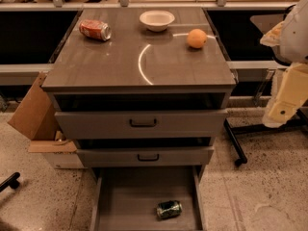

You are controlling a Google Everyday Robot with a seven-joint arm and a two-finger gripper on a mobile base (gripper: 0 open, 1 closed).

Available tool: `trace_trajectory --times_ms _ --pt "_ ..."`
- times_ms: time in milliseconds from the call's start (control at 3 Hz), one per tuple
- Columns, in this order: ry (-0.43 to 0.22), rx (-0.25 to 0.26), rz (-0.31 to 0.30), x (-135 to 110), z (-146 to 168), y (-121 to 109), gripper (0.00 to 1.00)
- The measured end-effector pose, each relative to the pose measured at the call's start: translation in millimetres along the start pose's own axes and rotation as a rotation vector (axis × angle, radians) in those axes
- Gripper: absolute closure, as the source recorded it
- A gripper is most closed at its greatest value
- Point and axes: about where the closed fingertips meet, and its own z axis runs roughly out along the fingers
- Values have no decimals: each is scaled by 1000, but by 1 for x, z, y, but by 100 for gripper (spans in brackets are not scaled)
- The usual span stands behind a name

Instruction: Pick green can from bottom drawer and place on counter

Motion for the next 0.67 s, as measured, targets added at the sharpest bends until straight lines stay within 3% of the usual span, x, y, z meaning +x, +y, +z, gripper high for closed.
trace_trajectory --times_ms 333,667 --pt "-1 2 0 0 -1 0 0" --pt "-51 -17 -34 -6 -5 5 0"
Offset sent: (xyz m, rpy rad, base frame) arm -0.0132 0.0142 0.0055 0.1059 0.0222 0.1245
